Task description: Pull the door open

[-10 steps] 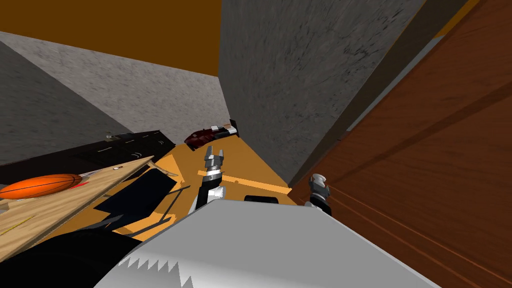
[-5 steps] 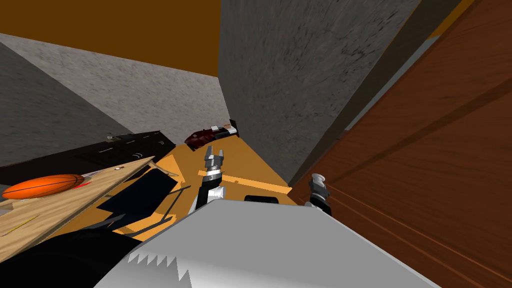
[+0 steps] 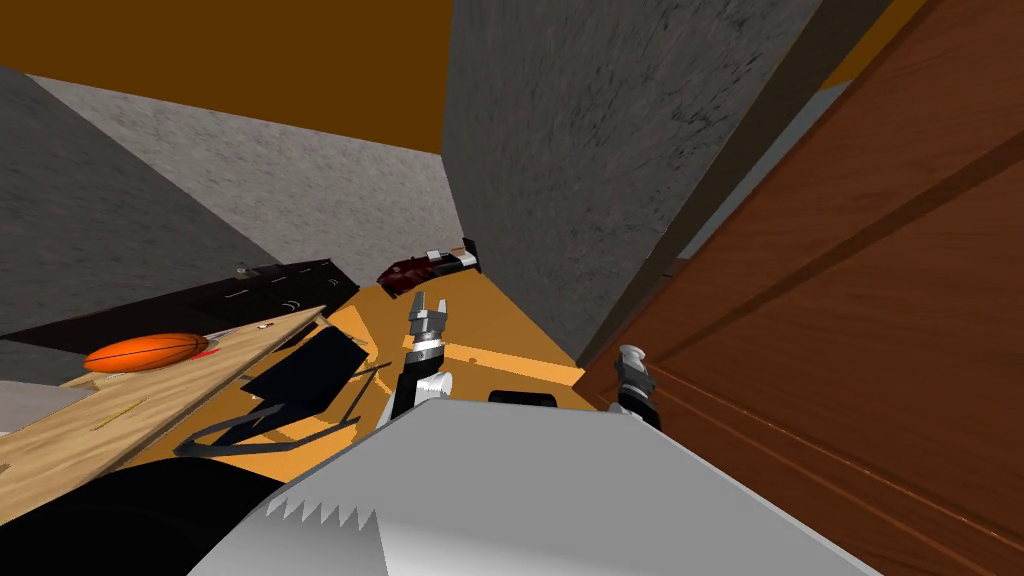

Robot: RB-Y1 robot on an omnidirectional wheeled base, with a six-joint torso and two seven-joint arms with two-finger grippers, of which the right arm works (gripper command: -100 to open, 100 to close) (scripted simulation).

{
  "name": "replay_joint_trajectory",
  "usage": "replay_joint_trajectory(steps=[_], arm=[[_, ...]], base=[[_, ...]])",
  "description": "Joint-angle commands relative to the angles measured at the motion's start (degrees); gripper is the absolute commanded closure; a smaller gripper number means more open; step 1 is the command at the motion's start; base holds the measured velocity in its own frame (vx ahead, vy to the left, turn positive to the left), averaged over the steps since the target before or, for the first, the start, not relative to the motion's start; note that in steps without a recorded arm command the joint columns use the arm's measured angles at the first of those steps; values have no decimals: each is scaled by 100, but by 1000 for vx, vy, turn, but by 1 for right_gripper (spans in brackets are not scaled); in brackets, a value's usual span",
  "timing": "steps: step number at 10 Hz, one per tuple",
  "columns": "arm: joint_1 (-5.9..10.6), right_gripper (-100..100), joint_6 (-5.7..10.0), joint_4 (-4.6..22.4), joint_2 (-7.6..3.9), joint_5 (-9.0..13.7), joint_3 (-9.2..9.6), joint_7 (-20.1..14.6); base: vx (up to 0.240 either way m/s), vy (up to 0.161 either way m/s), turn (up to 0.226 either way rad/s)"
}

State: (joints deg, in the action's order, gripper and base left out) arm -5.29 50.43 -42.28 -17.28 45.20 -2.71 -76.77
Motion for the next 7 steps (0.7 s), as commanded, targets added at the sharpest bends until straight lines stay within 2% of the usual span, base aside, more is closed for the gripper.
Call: replay_joint_trajectory(steps=[1,2,7], arm=[[-70,100,-75,-166,32,7,3,58],[-90,100,-115,-260,-4,-85,181,-54],[-122,100,-184,-417,-64,-242,480,-241]], base=[[-70,32,-6],[-157,14,89],[-228,-11,71]])
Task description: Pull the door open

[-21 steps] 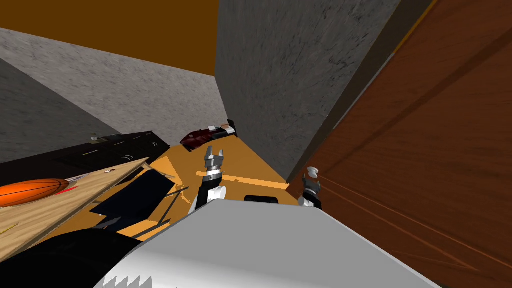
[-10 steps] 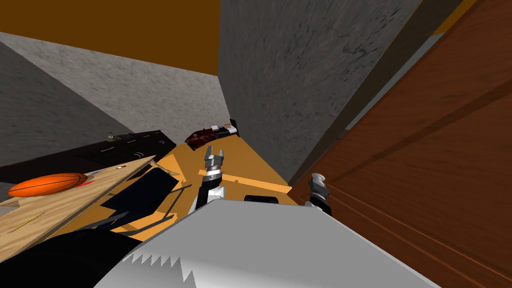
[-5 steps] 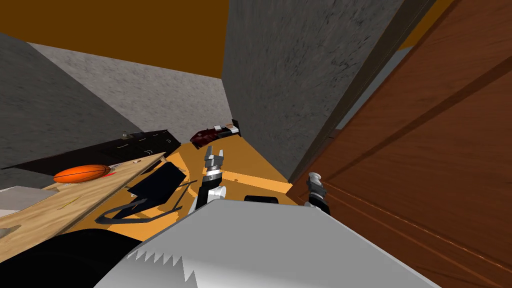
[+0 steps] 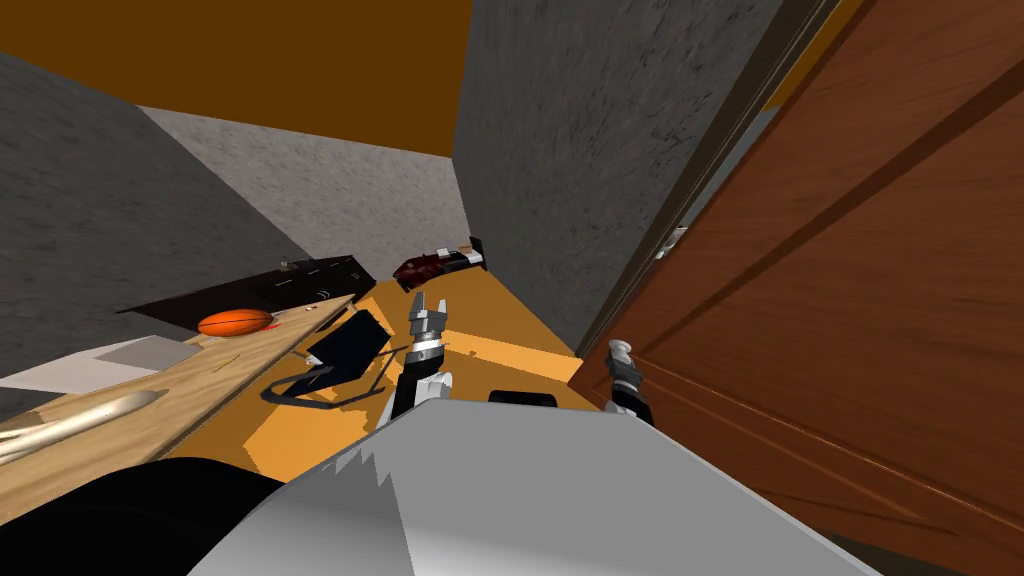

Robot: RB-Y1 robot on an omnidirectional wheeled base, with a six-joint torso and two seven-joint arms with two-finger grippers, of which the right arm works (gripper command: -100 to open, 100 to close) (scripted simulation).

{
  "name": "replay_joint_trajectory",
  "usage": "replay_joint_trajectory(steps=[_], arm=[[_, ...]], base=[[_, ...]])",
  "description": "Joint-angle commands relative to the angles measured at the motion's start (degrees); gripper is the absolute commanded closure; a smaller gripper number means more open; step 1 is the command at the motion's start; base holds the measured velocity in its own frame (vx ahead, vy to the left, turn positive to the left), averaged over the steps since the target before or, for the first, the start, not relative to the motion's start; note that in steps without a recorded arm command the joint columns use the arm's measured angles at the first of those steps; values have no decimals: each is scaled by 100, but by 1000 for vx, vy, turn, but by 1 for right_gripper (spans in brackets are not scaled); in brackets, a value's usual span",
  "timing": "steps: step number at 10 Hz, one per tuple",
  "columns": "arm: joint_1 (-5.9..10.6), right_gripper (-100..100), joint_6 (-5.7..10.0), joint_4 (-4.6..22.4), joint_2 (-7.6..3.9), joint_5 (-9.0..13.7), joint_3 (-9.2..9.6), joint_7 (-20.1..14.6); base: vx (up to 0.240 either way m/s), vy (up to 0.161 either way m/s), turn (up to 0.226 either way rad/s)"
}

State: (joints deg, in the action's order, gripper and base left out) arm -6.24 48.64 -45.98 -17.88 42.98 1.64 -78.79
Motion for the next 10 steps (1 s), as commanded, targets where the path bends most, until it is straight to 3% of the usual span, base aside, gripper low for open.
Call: replay_joint_trajectory(steps=[1,2,10], arm=[[0,100,0,0,0,0,0,0],[-36,100,-8,-41,-20,-74,141,-79],[-158,100,8,-282,-172,-347,632,-364]], base=[[-108,7,25],[-170,14,67],[-210,-2,58]])
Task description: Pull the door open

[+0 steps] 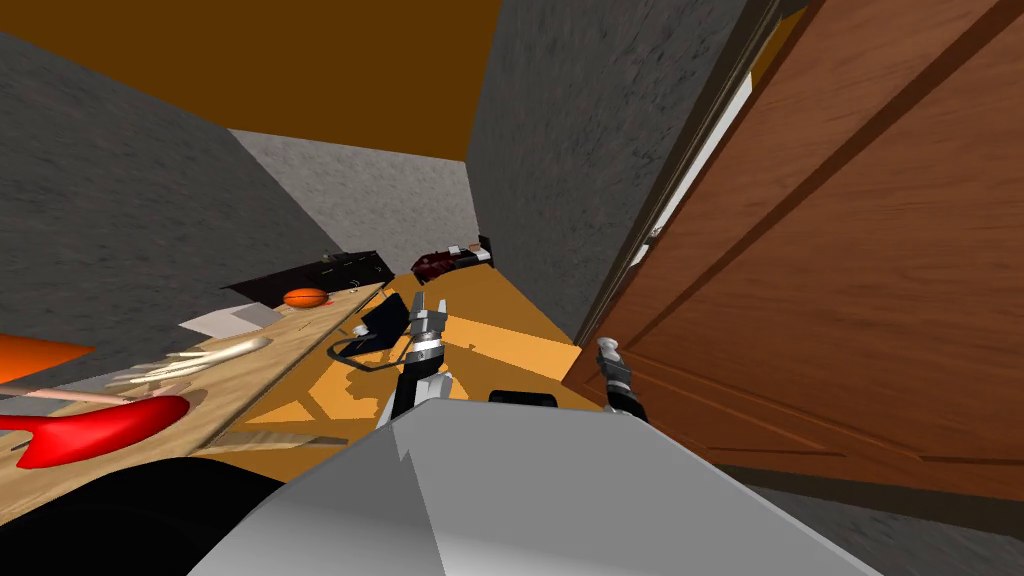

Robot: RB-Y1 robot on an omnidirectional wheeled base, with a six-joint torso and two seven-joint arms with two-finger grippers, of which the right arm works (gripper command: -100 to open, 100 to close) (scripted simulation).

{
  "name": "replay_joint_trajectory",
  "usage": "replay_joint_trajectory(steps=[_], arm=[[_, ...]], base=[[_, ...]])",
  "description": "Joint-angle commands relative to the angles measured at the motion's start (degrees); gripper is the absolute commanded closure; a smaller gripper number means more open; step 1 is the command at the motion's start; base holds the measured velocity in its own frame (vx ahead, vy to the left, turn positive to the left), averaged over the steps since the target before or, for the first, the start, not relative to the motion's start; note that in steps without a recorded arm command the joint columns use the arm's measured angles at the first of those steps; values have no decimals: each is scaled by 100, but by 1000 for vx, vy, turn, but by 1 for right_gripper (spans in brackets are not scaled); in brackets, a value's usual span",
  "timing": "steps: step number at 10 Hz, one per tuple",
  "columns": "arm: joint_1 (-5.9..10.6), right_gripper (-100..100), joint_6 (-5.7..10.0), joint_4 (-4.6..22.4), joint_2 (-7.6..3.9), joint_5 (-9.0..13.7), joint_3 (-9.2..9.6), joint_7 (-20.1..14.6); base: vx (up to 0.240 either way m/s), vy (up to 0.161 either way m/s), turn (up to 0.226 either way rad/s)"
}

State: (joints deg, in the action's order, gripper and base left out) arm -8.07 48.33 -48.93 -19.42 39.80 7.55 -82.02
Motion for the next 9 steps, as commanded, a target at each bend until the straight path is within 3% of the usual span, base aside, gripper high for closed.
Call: replay_joint_trajectory(steps=[1,9], arm=[[0,100,0,0,0,0,0,0],[-254,100,201,-212,-316,-263,548,-432]], base=[[-78,-6,27],[-197,-9,77]])
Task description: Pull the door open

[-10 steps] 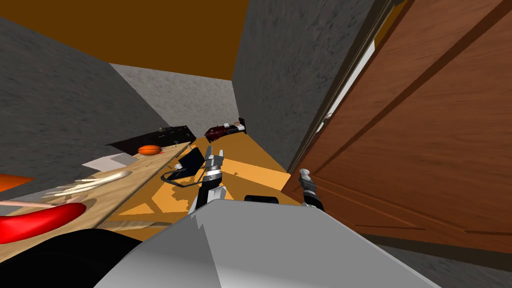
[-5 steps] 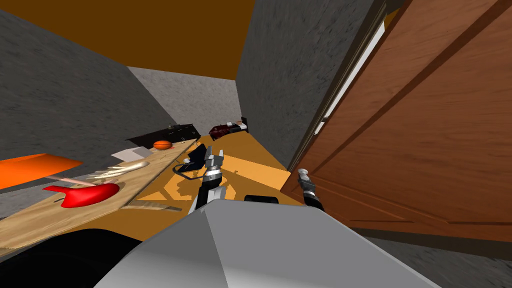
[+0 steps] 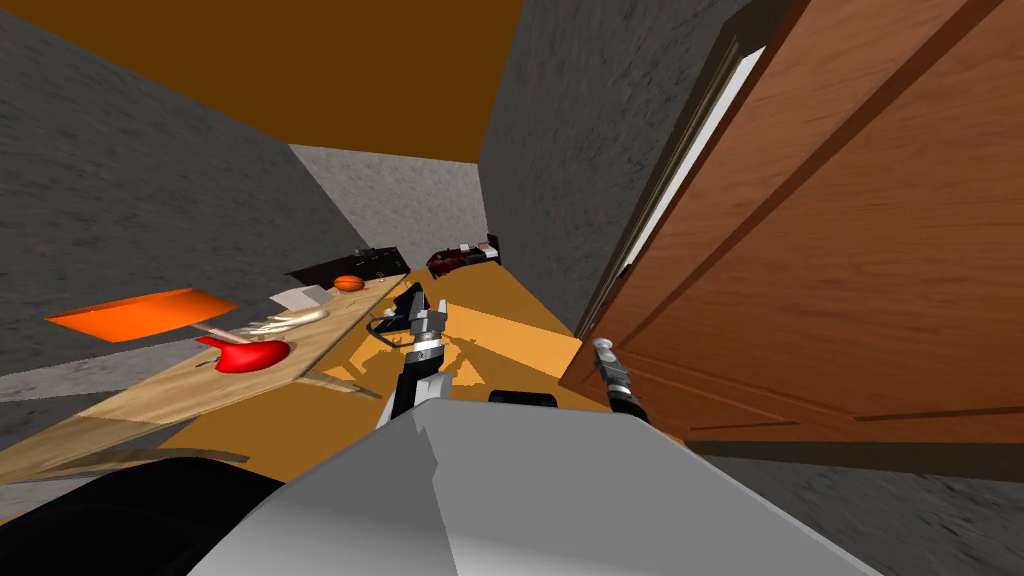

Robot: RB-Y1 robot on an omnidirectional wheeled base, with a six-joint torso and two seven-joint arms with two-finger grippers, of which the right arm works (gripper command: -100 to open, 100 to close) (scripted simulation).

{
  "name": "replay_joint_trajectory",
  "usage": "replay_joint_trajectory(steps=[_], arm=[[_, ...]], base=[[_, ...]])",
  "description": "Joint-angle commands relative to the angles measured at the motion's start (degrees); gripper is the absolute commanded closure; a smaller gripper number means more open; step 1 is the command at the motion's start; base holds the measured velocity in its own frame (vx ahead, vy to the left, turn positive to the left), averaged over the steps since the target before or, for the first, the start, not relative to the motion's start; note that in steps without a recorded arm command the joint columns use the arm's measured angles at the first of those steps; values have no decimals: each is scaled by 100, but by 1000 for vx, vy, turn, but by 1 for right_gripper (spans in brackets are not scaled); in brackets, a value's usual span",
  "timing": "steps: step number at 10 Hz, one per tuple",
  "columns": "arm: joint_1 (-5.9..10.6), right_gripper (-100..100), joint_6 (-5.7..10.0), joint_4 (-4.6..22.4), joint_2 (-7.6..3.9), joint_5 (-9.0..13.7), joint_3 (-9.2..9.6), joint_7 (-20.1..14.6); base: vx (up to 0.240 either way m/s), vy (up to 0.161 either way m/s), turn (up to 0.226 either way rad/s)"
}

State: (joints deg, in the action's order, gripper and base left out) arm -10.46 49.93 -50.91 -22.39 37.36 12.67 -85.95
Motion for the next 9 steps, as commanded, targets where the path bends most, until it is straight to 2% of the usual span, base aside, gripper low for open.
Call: replay_joint_trajectory(steps=[1,2,3,4,9], arm=[[-42,100,64,-37,-55,-47,94,-86],[-24,100,28,-21,-37,-27,51,-43],[-94,100,105,-24,-113,-76,162,-153],[-109,100,128,-27,-135,-88,187,-181],[-286,100,387,-63,-390,-223,478,-500]], base=[[-198,5,64],[-83,1,14],[-145,-23,123],[-204,-30,94],[-193,-22,99]])
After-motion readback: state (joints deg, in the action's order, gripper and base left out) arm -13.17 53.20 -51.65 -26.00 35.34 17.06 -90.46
